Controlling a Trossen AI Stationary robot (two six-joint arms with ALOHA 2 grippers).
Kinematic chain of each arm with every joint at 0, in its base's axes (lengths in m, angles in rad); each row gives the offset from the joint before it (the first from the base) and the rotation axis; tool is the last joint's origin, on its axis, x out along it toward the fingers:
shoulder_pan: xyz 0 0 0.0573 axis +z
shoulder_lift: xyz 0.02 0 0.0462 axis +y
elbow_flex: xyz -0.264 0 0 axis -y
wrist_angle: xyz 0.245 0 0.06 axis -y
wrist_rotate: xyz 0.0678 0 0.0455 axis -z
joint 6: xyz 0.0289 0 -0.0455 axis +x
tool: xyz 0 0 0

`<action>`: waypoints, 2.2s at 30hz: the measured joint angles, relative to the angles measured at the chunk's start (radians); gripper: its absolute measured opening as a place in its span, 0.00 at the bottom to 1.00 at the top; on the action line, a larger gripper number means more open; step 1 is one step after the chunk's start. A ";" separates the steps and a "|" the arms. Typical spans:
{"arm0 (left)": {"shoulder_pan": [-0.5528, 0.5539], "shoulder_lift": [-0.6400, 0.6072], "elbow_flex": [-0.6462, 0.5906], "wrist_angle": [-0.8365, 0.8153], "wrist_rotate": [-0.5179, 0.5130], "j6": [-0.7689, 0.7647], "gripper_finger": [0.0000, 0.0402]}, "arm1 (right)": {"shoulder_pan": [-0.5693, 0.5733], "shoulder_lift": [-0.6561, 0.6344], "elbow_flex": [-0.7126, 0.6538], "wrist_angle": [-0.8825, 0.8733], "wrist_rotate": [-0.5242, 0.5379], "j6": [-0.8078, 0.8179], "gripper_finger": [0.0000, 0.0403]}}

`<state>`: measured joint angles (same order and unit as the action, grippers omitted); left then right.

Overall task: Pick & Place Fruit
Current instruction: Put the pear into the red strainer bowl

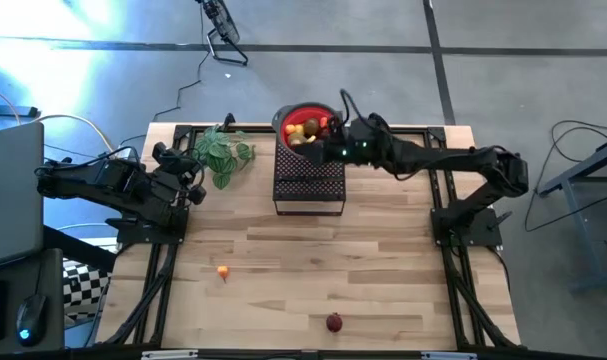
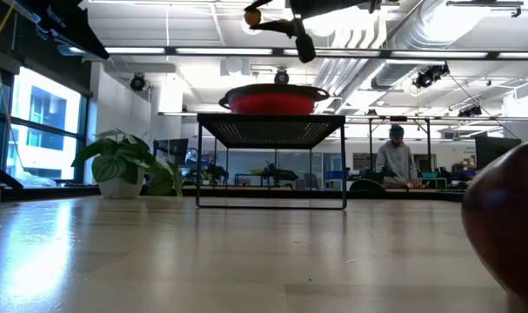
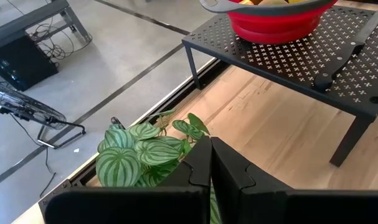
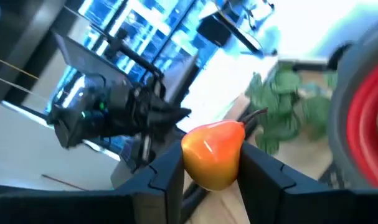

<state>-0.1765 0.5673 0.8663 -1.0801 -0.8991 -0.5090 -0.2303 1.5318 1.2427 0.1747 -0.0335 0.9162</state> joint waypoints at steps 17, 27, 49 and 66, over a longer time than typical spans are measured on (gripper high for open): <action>0.000 0.000 0.000 -0.030 -0.007 0.006 0.00 | -0.113 0.035 0.310 -0.314 0.062 -0.331 0.29; 0.000 0.000 0.000 -0.030 -0.013 0.006 0.00 | -0.131 0.163 0.477 -0.452 0.110 -0.453 0.28; 0.000 0.000 0.000 -0.030 -0.012 0.006 0.00 | -0.155 0.359 0.484 -0.548 0.300 -0.770 0.29; 0.000 0.000 0.000 -0.030 -0.010 0.005 0.00 | -0.183 0.391 0.484 -0.584 0.260 -0.767 0.30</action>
<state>-0.1765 0.5671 0.8665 -1.1103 -0.9089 -0.5037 -0.4133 1.9228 1.7267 -0.4095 0.2266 0.1489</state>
